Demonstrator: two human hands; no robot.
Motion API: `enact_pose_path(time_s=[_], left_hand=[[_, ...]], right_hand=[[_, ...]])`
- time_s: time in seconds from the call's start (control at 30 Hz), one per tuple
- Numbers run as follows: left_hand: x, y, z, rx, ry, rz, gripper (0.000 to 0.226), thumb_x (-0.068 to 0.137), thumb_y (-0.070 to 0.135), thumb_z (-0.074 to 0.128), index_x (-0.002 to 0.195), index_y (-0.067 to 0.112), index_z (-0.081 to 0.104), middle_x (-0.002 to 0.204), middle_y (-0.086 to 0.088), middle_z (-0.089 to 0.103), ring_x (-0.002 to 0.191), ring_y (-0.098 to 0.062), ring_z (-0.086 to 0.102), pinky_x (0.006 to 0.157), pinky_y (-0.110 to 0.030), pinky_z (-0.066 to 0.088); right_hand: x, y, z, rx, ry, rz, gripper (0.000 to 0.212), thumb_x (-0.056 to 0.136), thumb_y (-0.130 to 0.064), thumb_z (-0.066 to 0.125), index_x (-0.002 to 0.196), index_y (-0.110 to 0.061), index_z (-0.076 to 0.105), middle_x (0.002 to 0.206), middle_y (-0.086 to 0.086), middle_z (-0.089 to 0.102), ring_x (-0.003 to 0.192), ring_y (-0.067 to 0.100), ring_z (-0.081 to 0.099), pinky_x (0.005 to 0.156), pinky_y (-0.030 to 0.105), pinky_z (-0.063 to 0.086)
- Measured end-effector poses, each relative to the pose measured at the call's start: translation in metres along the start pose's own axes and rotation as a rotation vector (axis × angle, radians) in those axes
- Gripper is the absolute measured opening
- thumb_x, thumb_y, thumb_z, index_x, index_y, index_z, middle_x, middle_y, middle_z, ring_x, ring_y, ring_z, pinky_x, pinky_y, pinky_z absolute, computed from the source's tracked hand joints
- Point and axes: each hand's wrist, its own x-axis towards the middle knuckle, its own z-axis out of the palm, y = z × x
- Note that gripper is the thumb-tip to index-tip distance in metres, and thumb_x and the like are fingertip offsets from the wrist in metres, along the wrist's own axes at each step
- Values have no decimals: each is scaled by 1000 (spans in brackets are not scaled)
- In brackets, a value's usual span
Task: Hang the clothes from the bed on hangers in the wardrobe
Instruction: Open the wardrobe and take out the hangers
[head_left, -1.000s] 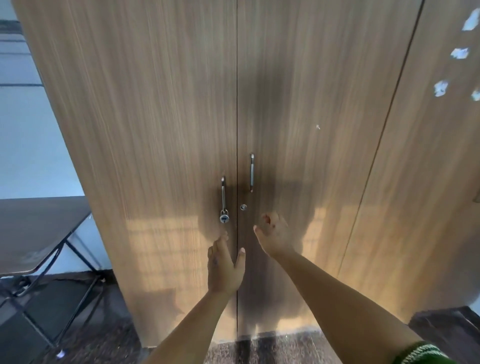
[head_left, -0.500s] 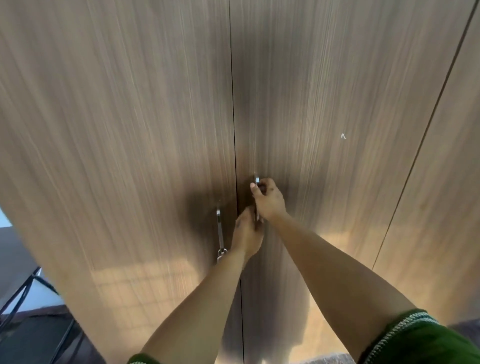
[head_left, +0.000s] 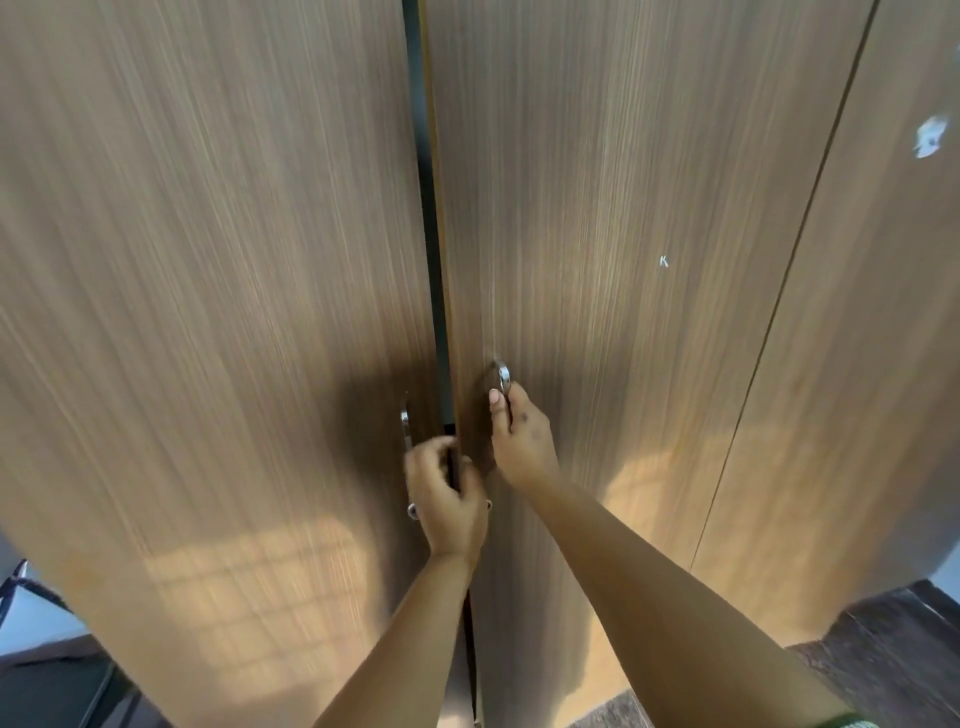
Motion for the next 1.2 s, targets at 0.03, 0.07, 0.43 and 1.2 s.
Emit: enact_pose_path(time_s=[0.03, 0.07, 0.43, 1.2], left_hand=[[1, 4, -5, 60, 83, -14, 42, 85, 4, 66, 122, 20, 53, 120, 9, 50, 112, -11, 54, 94, -36, 49], [2, 12, -9, 66, 59, -79, 51, 86, 4, 66, 132, 16, 47, 129, 6, 47, 120, -11, 49, 101, -33, 44], [-101, 115, -26, -437, -544, -543, 54, 83, -16, 31, 103, 18, 68, 97, 0, 69, 101, -16, 61, 81, -18, 49], [-297, 272, 198, -233, -1539, -86, 79, 81, 3, 49, 152, 27, 26, 148, 9, 42, 126, -6, 49, 108, -33, 39]], right_hand=[[-9, -4, -6, -3, -5, 2, 23, 103, -31, 39, 91, -15, 50, 68, -5, 51, 55, -2, 48, 51, 13, 40], [-19, -7, -11, -8, -7, 7, 20, 102, -31, 42, 92, -15, 50, 70, -6, 52, 57, -4, 50, 53, 13, 40], [-149, -18, -104, -271, 267, -151, 109, 70, -50, 81, 150, -23, 12, 128, -3, 34, 109, -4, 38, 87, 7, 40], [-274, 2, -412, -978, 510, 220, 95, 80, 12, 48, 154, -31, 6, 160, 8, -11, 143, 37, 24, 92, 41, 48]])
